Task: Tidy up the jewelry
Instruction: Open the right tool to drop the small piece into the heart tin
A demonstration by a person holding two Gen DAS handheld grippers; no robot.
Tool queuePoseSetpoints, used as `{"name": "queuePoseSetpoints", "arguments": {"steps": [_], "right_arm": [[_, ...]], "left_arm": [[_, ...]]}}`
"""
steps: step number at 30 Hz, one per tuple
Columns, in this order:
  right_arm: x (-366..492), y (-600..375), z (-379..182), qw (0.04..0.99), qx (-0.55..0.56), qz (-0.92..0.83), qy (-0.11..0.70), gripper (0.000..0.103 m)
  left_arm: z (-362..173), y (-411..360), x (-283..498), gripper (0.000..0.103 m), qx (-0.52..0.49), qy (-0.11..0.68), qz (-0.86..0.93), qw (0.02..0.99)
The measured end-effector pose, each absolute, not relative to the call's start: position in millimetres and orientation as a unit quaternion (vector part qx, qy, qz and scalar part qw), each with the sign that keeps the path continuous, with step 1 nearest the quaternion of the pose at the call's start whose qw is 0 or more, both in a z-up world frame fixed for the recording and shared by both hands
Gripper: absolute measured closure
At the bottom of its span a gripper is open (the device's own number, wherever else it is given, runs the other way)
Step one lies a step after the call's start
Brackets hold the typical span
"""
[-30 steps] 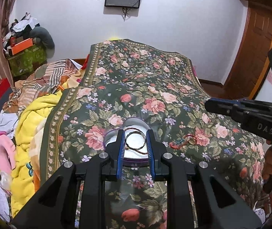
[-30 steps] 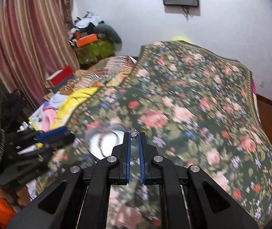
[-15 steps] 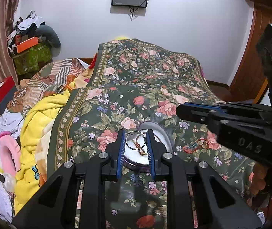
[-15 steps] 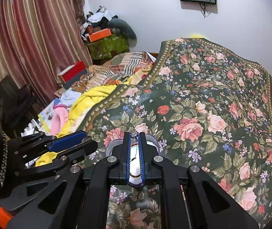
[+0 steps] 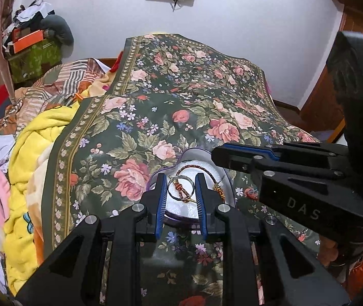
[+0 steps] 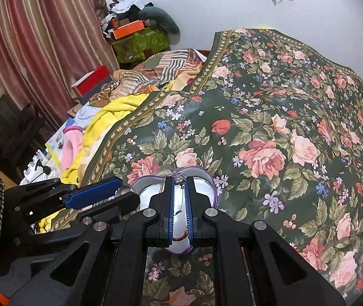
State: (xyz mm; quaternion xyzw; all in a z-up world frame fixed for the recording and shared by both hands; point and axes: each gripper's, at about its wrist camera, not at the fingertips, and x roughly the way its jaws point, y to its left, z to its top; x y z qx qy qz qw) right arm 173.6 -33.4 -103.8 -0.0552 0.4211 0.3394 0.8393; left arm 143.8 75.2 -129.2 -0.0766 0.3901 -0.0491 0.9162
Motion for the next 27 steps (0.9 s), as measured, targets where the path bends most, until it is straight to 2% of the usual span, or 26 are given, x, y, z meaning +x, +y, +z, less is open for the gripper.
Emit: {"name": "queuePoseSetpoints", "arguments": {"steps": [7,10,18,27], "right_arm": [[176.5,-33.9,-98.5,0.835,-0.057,0.341,0.427,0.095],[176.2,-39.1,-90.2,0.838,-0.051,0.341,0.423,0.092],[166.1,-60.9,-63.3,0.86,-0.047,0.325,0.391,0.085],[144.3,-104.3,-44.8,0.884,-0.049,0.289,0.364,0.084]], "left_arm": [[-128.9,71.9,145.2,0.082,-0.075,0.389,-0.048,0.917],[-125.0,73.0,144.2,0.082,-0.075,0.384,-0.043,0.919],[-99.8,79.8,129.3,0.082,-0.075,0.358,-0.031,0.93],[-74.7,60.5,108.7,0.082,-0.055,0.336,-0.046,0.939]]}}
